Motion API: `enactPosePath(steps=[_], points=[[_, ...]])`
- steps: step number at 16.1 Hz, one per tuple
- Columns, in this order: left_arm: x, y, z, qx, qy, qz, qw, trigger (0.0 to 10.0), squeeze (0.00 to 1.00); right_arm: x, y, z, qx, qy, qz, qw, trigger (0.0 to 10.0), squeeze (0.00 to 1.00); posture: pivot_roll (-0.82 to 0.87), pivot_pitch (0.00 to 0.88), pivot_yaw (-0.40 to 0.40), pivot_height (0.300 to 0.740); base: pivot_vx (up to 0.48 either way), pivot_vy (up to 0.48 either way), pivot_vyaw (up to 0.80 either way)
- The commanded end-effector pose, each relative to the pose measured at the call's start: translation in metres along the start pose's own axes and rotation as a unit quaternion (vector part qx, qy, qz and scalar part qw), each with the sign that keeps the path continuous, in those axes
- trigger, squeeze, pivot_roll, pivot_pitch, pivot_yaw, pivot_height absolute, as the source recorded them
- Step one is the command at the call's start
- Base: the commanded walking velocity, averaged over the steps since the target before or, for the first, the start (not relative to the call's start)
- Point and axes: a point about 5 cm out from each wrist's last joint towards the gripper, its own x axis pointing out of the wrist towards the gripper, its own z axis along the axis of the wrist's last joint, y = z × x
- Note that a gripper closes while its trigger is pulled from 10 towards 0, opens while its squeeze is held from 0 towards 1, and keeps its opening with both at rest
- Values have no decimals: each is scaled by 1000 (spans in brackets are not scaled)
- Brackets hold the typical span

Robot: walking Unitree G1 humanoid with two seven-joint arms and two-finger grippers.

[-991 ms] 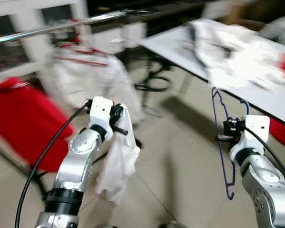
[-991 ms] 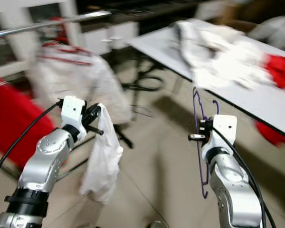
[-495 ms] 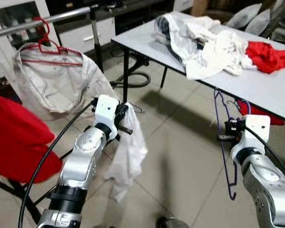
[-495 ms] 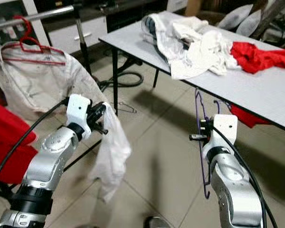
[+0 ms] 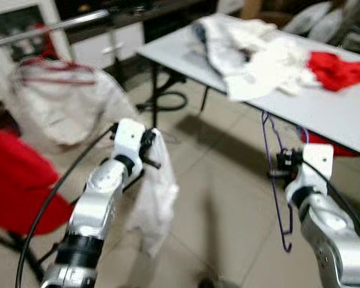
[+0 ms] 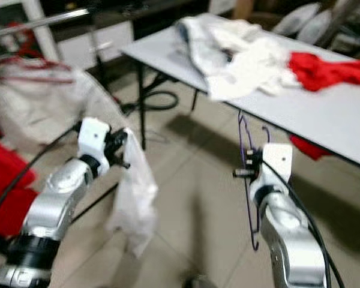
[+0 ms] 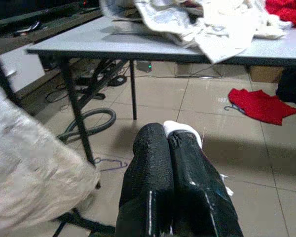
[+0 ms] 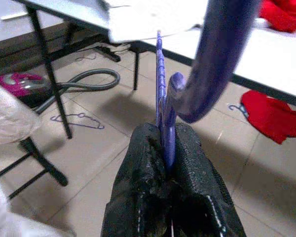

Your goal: Hang hanger

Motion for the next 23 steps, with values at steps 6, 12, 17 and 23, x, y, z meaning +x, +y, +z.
enactPosePath(steps=[6,12,17,23], points=[[4,-7,8,4,-16,-14,1000,10000,0,-3,-6,-1,-12,5,-11,1000,10000,0,8,0,-14,740,0,-366,-267],[6,-6,10,-4,-17,-10,1000,10000,0,-2,-5,-1,-13,4,-12,1000,10000,0,5,0,-2,740,0,-379,-400],[16,2,19,-58,-7,41,997,10000,0,-1,-8,2,-9,-1,-23,1000,10000,0,0,0,8,740,0,-75,-160],[28,-9,38,-64,-15,23,998,10000,0,1,-15,10,-4,-23,-36,999,10000,0,5,0,11,740,0,0,-208]])
